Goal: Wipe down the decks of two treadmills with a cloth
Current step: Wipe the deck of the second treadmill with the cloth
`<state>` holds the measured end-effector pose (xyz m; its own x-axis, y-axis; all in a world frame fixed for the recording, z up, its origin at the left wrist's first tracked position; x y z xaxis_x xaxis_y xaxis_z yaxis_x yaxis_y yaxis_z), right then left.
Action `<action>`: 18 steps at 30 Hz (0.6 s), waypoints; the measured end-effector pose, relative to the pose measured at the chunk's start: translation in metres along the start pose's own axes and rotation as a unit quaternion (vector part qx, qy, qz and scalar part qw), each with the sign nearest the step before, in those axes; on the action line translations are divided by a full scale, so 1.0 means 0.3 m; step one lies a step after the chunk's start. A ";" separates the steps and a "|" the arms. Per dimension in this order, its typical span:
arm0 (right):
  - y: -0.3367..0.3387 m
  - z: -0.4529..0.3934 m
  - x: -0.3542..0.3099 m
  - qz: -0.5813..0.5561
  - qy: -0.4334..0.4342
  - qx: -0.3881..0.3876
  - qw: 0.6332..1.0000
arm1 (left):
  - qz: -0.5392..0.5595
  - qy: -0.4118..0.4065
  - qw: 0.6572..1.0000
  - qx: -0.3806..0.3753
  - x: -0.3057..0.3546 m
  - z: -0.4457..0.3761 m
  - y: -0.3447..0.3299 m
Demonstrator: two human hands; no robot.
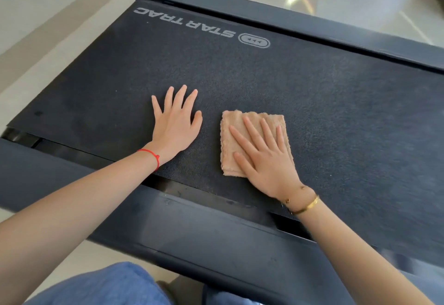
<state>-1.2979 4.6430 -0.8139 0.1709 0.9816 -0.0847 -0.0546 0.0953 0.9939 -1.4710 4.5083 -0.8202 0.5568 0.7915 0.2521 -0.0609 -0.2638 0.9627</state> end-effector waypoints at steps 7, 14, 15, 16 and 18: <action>0.009 0.152 0.164 -0.022 -0.089 0.024 0.995 | 0.013 -0.048 0.999 -0.009 0.064 0.016 0.005; 0.006 -0.048 0.277 -0.036 -0.219 0.017 0.975 | 0.033 -0.075 0.996 -0.025 0.153 0.025 -0.024; 0.004 -0.057 0.246 -0.035 -0.202 0.012 0.979 | 0.029 -0.077 0.996 -0.025 0.154 0.028 -0.028; 0.002 -0.053 0.208 -0.032 -0.177 0.008 0.984 | 0.024 -0.078 0.996 -0.022 0.153 0.031 -0.030; 0.001 -0.007 0.124 -0.024 -0.119 0.004 0.993 | 0.016 -0.080 0.997 -0.017 0.153 0.033 -0.031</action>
<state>-1.2936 4.6799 -0.8168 0.4014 0.9088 -0.1137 -0.0326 0.1382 0.9899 -1.4366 4.5415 -0.8185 0.6783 0.6846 0.2670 -0.1076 -0.2669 0.9577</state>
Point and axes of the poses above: each hand's wrist, its own z-axis away from the middle knuckle, its own y-axis out of the back of the hand, x = y × z, the point moved 8 cm from there along -z, towards the middle knuckle, and after that the axes turned 2 degrees about z, right-handed, at the moved point
